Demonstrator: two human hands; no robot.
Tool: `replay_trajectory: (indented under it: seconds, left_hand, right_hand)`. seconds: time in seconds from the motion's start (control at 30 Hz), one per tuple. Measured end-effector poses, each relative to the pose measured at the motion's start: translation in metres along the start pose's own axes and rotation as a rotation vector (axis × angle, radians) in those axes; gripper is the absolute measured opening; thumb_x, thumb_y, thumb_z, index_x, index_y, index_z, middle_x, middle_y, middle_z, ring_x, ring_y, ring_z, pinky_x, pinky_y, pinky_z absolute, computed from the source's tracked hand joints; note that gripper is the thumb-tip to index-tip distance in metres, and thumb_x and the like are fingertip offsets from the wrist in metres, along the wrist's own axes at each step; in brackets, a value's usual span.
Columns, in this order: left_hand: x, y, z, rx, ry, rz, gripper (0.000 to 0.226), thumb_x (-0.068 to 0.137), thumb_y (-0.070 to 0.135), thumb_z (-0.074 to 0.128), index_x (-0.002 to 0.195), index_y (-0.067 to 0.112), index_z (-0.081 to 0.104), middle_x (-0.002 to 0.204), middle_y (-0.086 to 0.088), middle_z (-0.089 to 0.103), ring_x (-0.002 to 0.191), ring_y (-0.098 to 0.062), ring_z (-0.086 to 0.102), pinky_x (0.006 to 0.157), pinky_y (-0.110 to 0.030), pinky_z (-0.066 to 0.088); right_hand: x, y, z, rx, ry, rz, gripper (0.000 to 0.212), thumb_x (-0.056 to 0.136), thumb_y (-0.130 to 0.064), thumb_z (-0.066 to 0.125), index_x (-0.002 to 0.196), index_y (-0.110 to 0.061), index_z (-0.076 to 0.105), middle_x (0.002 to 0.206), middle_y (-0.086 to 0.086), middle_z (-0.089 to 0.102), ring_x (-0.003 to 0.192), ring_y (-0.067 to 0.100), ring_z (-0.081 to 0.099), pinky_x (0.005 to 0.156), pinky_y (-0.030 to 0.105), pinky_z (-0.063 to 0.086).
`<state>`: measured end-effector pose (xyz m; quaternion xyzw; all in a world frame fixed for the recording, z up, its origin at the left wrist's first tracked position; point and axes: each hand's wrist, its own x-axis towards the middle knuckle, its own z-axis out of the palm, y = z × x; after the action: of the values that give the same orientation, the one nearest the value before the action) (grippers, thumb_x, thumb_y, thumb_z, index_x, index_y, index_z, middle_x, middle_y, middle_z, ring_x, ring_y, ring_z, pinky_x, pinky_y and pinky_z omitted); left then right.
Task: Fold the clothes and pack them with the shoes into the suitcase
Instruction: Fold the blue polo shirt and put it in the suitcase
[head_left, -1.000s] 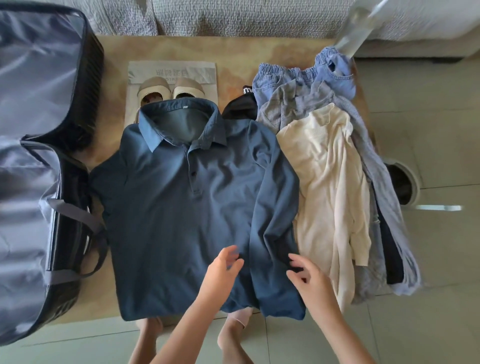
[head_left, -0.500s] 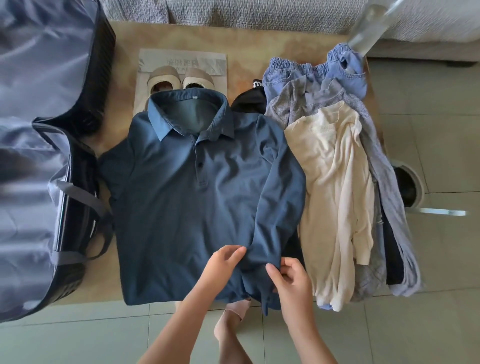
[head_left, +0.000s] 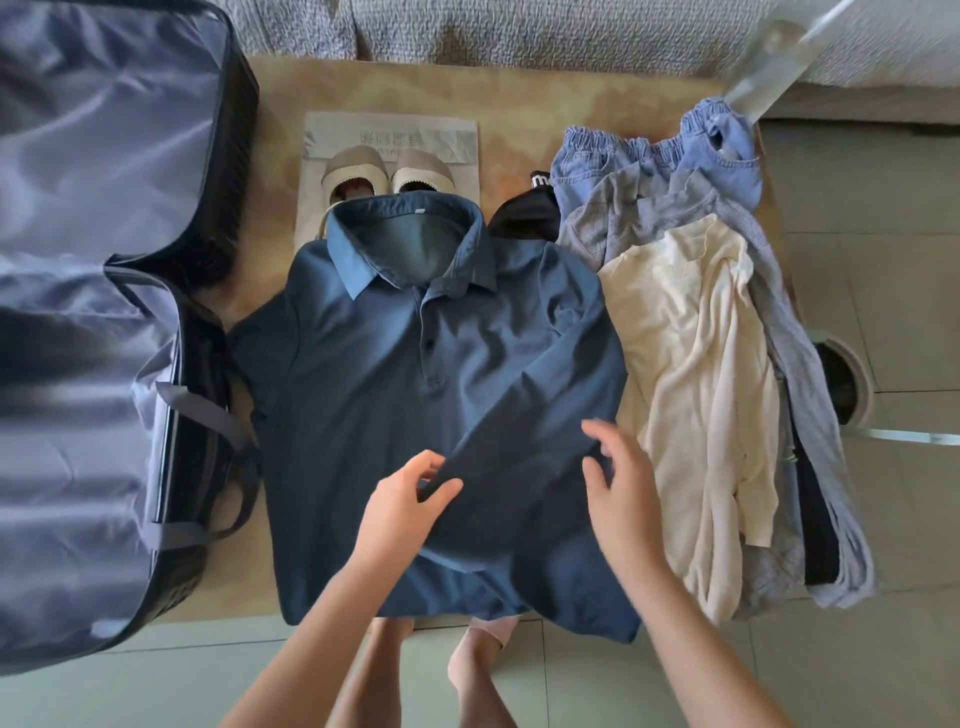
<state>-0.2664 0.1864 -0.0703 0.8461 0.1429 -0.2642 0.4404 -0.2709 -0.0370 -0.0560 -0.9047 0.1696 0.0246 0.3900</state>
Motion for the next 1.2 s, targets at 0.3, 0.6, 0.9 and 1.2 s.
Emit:
replay_trajectory:
  seconds: [0.3,0.6,0.9,1.2]
  left_hand:
    - [0.043,0.01,-0.056,0.215,0.055,0.134,0.008,0.088,0.032,0.063,0.096,0.034,0.064,0.082,0.017,0.067,0.081,-0.011,0.06,0.069,-0.026,0.045]
    - [0.081,0.004,-0.107,0.294,0.192,0.091,0.015,0.085,0.043,0.065,0.091,0.029,0.067,0.084,0.01,0.069,0.083,-0.015,0.061,0.071,-0.031,0.046]
    - [0.125,0.017,-0.158,0.181,0.435,0.127,0.021,0.081,0.047,0.068,0.088,0.027,0.069,0.086,0.01,0.069,0.083,-0.014,0.062,0.075,-0.036,0.05]
    - [0.16,0.026,-0.162,0.159,0.419,0.15,0.014,0.085,0.037,0.067,0.093,0.025,0.068,0.087,0.014,0.065,0.085,-0.012,0.061,0.076,-0.031,0.047]
  right_hand:
    - [0.162,-0.024,0.023,-0.654,-0.319,-0.386,0.055,0.092,-0.006,0.054,0.142,-0.023,0.042,0.149,-0.002,0.04,0.137,0.022,0.023,0.106,0.029,0.008]
    - [0.214,-0.037,0.005,-0.637,-0.152,-0.341,0.031,0.071,-0.043,0.079,0.077,-0.016,0.064,0.076,-0.001,0.055,0.103,0.023,0.048,0.103,0.027,0.005]
    - [0.26,-0.047,0.009,-0.628,-0.114,-0.25,0.024,0.087,-0.044,0.063,0.089,-0.021,0.069,0.078,0.0,0.06,0.114,0.027,0.042,0.093,0.026,0.008]
    - [0.271,-0.036,0.027,-0.883,-0.042,-0.249,0.023,0.094,-0.032,0.056,0.085,-0.015,0.069,0.091,0.017,0.065,0.118,0.032,0.035,0.1,0.032,0.004]
